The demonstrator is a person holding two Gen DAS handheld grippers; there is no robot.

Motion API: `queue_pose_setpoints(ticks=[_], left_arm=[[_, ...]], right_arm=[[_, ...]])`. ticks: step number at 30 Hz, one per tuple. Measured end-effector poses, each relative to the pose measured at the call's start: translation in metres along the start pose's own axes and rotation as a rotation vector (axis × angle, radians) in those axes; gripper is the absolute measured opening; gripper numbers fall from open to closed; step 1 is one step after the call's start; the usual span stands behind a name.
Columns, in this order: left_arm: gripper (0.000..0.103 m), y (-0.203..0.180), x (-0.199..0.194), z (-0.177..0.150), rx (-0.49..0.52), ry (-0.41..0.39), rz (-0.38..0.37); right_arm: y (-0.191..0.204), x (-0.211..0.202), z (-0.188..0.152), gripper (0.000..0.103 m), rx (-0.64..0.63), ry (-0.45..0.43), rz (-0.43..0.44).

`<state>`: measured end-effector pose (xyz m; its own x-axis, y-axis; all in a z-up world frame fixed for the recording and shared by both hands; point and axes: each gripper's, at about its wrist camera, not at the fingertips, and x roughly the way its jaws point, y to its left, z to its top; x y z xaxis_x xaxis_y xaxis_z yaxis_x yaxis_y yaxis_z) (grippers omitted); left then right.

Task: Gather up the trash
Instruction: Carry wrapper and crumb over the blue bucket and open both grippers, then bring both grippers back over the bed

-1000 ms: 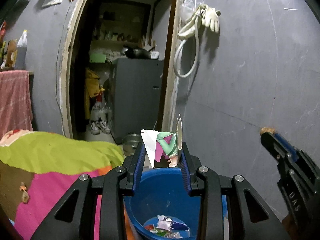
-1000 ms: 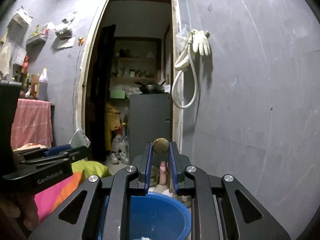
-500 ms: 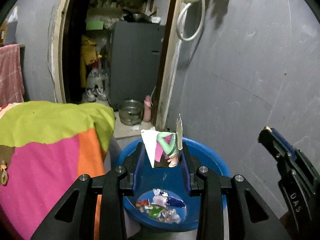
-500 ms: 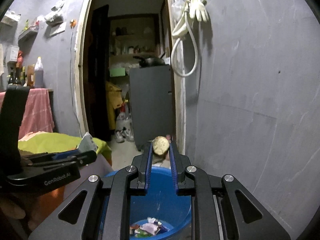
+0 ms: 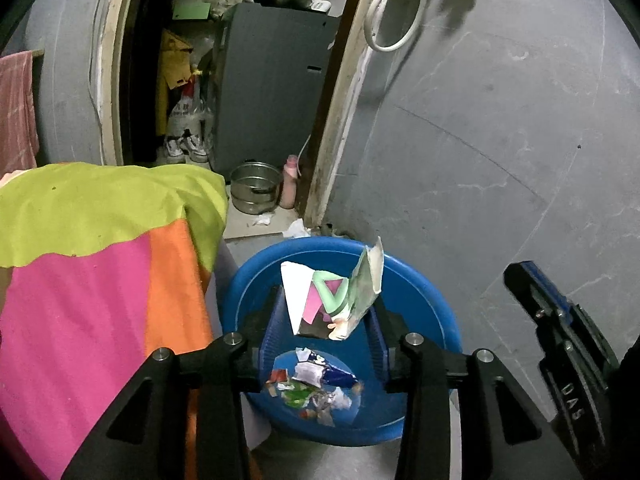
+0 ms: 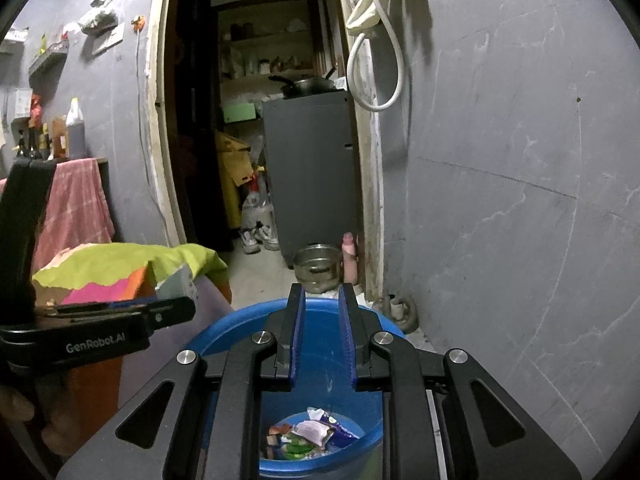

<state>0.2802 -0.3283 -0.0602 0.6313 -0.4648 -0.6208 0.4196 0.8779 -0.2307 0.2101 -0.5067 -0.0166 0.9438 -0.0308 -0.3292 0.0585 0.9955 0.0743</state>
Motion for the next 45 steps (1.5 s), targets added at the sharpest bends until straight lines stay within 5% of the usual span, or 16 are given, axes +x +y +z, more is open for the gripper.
queue_pose_setpoints(ticks=[6, 17, 22, 25, 26, 30, 35, 45], left_arm=[[0.05, 0.002, -0.018, 0.006, -0.008, -0.026, -0.042], [0.06, 0.004, -0.061, 0.029, -0.024, -0.098, -0.087], [0.063, 0.01, -0.103, 0.039, -0.009, -0.214, -0.078], [0.078, 0.021, -0.134, 0.044, -0.016, -0.29, -0.069], [0.081, 0.026, -0.144, 0.046, -0.021, -0.315, -0.067], [0.1, 0.043, -0.182, 0.052, -0.013, -0.38, -0.042], [0.101, 0.07, -0.223, 0.048, 0.005, -0.45, 0.028], [0.101, 0.125, -0.27, 0.018, 0.01, -0.504, 0.167]], right_arm=[[0.003, -0.018, 0.013, 0.031, 0.032, -0.063, 0.0], [0.013, -0.056, 0.044, 0.039, 0.017, -0.179, -0.034], [0.028, -0.076, 0.059, 0.053, 0.007, -0.227, -0.025], [0.042, -0.091, 0.071, 0.059, -0.009, -0.268, -0.017], [0.046, -0.095, 0.074, 0.068, -0.01, -0.281, -0.013], [0.066, -0.112, 0.084, 0.083, -0.009, -0.33, 0.014], [0.097, -0.123, 0.09, 0.103, -0.018, -0.365, 0.061], [0.164, -0.123, 0.084, 0.103, -0.044, -0.388, 0.161]])
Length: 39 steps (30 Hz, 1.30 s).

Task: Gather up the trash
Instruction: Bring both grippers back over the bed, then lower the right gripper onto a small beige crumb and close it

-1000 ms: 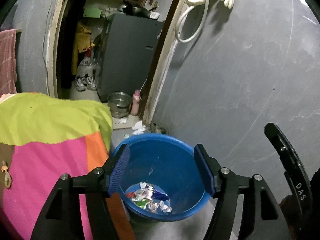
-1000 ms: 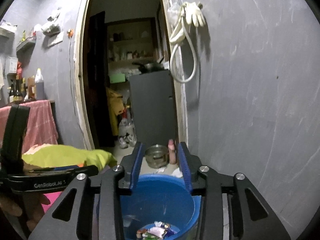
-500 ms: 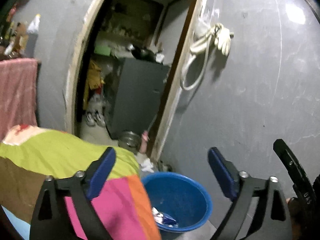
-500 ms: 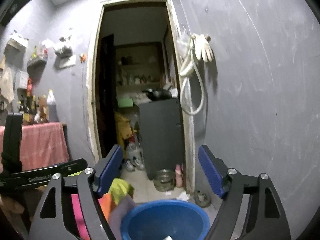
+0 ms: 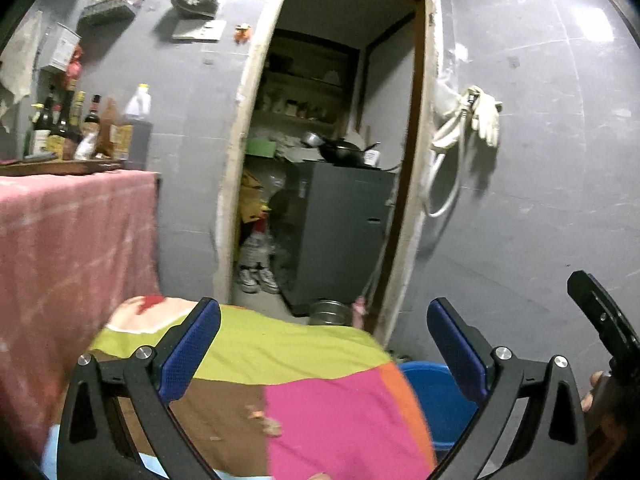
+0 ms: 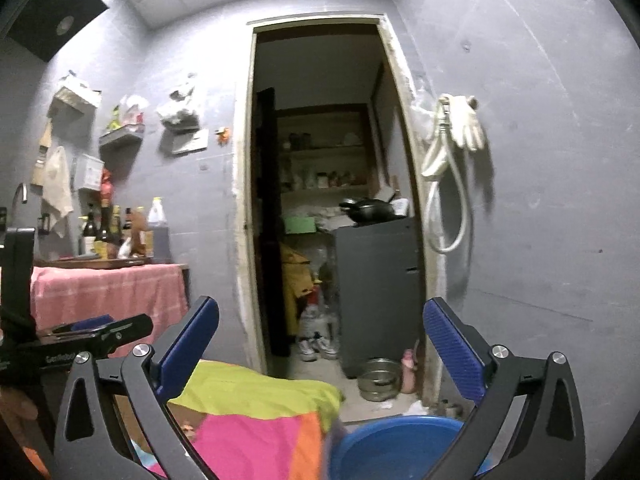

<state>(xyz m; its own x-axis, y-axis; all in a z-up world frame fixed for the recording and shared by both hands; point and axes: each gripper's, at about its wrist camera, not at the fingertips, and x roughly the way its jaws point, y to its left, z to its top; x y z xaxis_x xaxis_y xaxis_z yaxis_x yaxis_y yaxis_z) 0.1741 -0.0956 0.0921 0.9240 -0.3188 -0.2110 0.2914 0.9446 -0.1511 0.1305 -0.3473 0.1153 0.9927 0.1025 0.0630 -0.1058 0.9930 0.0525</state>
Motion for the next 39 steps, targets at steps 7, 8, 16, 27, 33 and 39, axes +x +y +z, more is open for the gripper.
queue_pose_setpoints(ticks=[7, 8, 16, 27, 33, 39], left_arm=[[0.101, 0.06, -0.001, -0.008, -0.02, 0.063, 0.06], [0.101, 0.067, 0.001, -0.011, -0.014, 0.078, 0.071], [0.101, 0.112, 0.024, -0.044, -0.031, 0.198, 0.109], [0.099, 0.138, 0.059, -0.075, -0.083, 0.35, 0.118], [0.08, 0.136, 0.078, -0.086, -0.057, 0.428, 0.106], [0.066, 0.139, 0.097, -0.097, -0.079, 0.513, 0.095]], right_arm=[[0.039, 0.027, -0.021, 0.103, -0.035, 0.048, 0.023], [0.044, 0.031, -0.025, 0.103, -0.039, 0.059, 0.031], [0.072, 0.068, -0.06, 0.103, -0.068, 0.204, 0.11], [0.083, 0.108, -0.102, 0.086, -0.061, 0.421, 0.199], [0.089, 0.123, -0.123, 0.072, -0.063, 0.527, 0.25], [0.103, 0.143, -0.147, 0.051, -0.111, 0.692, 0.29]])
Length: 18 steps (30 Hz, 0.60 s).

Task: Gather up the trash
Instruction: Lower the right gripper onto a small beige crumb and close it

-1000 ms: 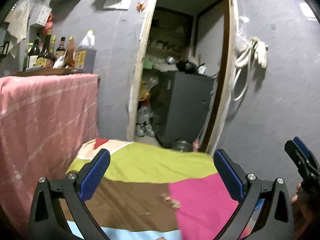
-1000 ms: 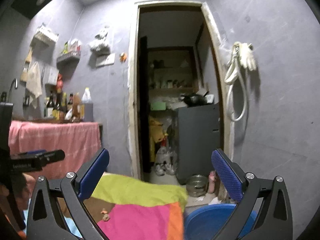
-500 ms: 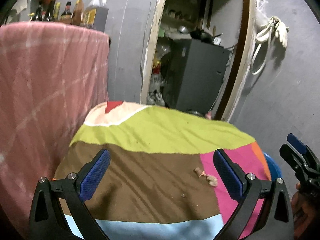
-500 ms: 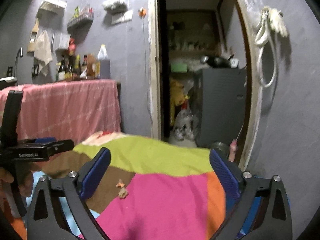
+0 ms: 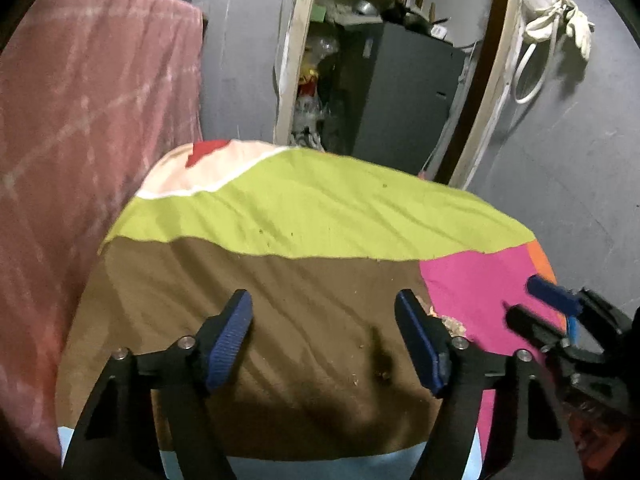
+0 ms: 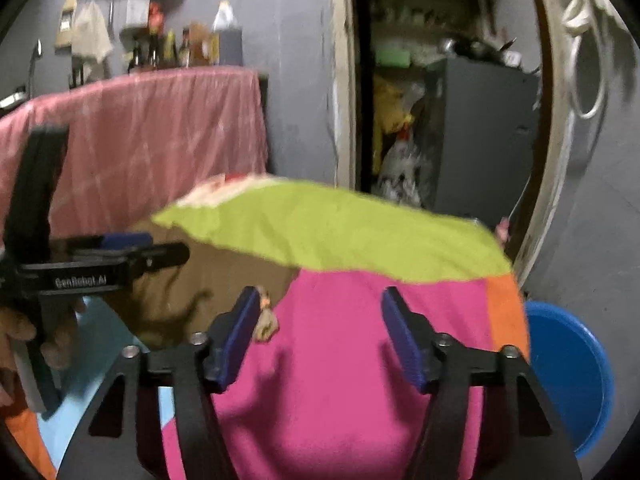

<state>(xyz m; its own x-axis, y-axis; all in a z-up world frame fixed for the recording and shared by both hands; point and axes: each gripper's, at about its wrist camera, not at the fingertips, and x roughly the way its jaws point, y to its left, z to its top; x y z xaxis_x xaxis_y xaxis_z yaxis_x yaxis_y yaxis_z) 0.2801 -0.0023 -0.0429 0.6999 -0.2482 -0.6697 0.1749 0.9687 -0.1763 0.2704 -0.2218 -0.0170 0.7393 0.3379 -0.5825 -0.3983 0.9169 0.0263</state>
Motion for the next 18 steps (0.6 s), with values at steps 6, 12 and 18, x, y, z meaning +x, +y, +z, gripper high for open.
queue_pose_setpoints(ticks=[6, 12, 18], left_arm=[[0.065, 0.003, 0.011, 0.002, -0.018, 0.036, -0.013], [0.065, 0.001, 0.017, 0.004, -0.016, 0.056, -0.033], [0.065, -0.008, 0.022, 0.006, 0.02, 0.073, -0.078]], right_arm=[[0.008, 0.027, -0.004, 0.048, -0.014, 0.115, 0.086], [0.014, 0.046, -0.004, 0.033, -0.043, 0.186, 0.097], [0.005, 0.048, -0.003, 0.014, -0.039, 0.182, 0.084]])
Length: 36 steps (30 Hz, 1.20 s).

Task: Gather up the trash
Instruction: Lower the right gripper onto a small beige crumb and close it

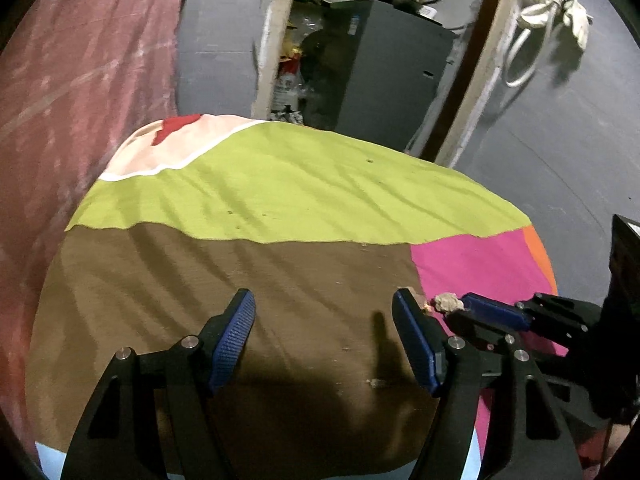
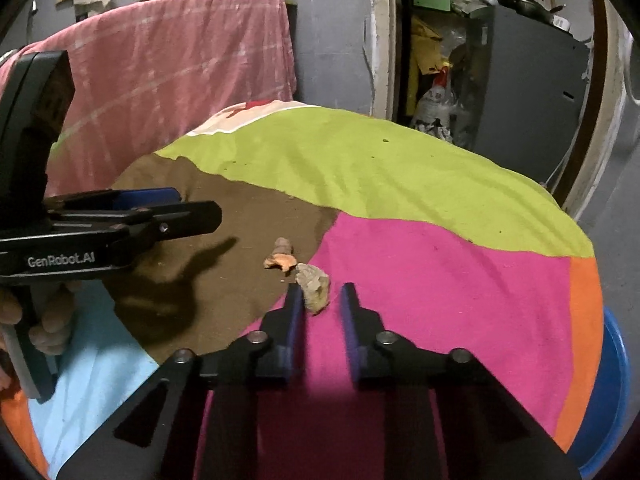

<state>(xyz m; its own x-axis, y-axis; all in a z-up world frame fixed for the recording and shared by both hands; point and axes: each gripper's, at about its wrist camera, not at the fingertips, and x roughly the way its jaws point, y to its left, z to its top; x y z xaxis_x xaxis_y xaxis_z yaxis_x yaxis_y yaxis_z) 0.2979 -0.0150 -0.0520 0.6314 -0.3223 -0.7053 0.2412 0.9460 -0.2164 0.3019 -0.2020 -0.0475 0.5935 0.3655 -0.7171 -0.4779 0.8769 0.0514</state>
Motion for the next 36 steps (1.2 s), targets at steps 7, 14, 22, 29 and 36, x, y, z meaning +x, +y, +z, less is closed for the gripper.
queue_pose_setpoints(ticks=[7, 14, 22, 29, 36], left_arm=[[0.058, -0.02, 0.011, 0.001, 0.081, 0.046, -0.045], [0.058, -0.041, 0.024, 0.005, 0.152, 0.074, -0.075], [0.034, -0.064, 0.049, 0.007, 0.221, 0.124, -0.046], [0.015, -0.075, 0.055, 0.003, 0.27, 0.133, 0.021], [0.015, -0.08, 0.048, -0.001, 0.257, 0.095, 0.034]], right_arm=[[-0.004, -0.001, 0.0, 0.01, -0.002, -0.024, -0.03], [-0.024, -0.009, -0.001, 0.009, 0.038, -0.045, -0.055], [-0.037, -0.018, -0.005, 0.009, 0.067, -0.068, -0.056], [-0.042, -0.024, -0.01, 0.009, 0.089, -0.09, -0.046], [-0.047, -0.038, -0.017, 0.009, 0.106, -0.133, -0.029]])
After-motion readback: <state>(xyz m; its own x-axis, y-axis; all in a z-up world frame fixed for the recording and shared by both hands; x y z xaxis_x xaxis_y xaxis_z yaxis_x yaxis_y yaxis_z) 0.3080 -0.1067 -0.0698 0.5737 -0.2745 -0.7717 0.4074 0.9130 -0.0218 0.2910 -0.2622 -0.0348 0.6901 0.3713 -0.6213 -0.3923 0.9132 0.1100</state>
